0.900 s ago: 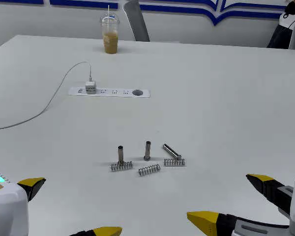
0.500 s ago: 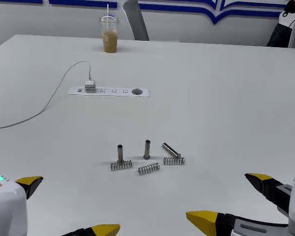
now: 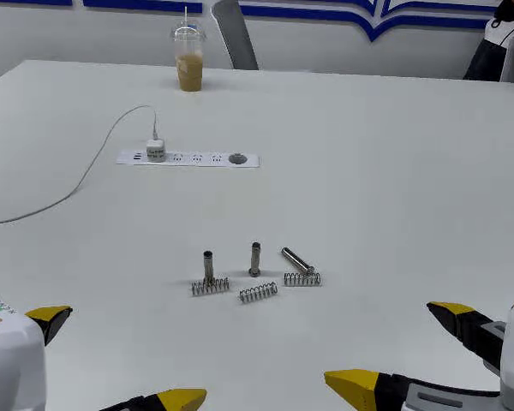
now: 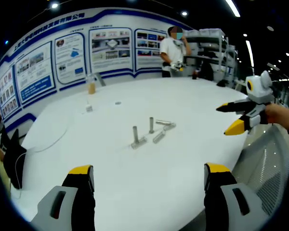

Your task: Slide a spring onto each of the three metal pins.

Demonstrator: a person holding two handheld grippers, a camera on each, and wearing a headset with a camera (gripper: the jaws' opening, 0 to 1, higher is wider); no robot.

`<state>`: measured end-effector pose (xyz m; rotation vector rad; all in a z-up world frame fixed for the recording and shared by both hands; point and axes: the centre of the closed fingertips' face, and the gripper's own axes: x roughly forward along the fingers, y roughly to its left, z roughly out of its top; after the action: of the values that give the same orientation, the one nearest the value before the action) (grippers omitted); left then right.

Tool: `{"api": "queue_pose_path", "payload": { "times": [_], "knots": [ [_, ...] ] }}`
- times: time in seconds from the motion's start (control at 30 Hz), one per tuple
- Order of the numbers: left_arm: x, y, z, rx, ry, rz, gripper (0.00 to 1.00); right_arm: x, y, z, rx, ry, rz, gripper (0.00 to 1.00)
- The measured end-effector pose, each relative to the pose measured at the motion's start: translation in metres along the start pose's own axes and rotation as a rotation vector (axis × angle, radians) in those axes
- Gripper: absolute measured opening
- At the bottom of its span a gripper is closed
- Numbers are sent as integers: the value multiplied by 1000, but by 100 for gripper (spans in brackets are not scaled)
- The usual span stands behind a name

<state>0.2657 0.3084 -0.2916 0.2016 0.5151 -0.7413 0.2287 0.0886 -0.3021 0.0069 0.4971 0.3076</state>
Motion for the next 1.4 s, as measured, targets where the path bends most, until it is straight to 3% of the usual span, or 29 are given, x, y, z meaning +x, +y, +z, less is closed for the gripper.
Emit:
{"api": "queue_pose_path", "payload": {
  "times": [0.77,1.4],
  "knots": [
    [5,-1,0,-2,1,5,93,9,-8,5,-4,-1,-6,93],
    [14,-5,-4,-24,-1,-11,91,41,-17,26,-8,-17,-7,81]
  ]
}}
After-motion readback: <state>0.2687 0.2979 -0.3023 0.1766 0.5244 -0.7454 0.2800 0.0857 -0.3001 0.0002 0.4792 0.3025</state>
